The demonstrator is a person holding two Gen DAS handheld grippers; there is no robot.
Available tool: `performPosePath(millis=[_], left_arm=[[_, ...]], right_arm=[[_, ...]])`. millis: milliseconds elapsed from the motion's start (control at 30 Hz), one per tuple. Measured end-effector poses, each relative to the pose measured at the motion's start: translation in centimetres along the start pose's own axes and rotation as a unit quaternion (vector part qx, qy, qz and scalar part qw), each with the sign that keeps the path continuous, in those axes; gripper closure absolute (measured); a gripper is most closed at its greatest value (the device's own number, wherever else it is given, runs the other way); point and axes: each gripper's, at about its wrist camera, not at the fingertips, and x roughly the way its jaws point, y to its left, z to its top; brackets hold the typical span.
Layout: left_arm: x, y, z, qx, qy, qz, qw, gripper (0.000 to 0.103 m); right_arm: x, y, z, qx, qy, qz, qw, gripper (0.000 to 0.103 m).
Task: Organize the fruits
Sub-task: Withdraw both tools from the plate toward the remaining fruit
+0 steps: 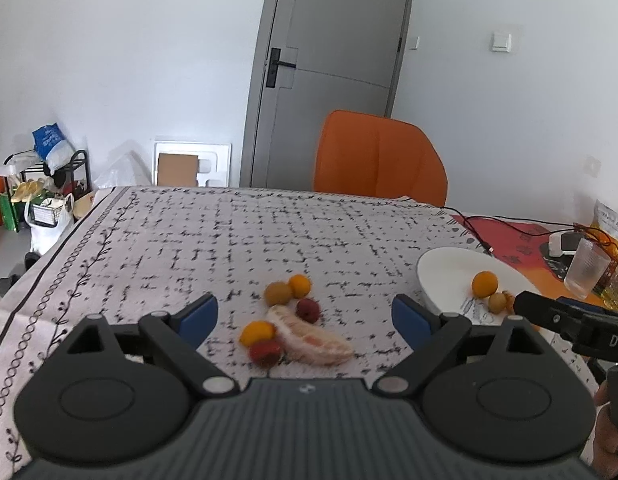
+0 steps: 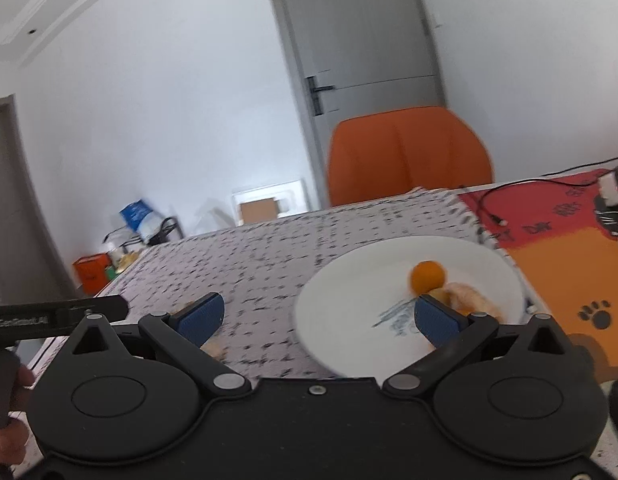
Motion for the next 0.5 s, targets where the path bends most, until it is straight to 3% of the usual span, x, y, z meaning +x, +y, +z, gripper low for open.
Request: performPosePath(millis=[500], left_arm=[[-1.1, 3.6, -1.5, -0.022, 0.007, 0.021, 0.9995, 0.011]], right_arm=[[1.4, 3.5, -0.8, -0.022, 0.035, 0.039, 0.998, 0.000]])
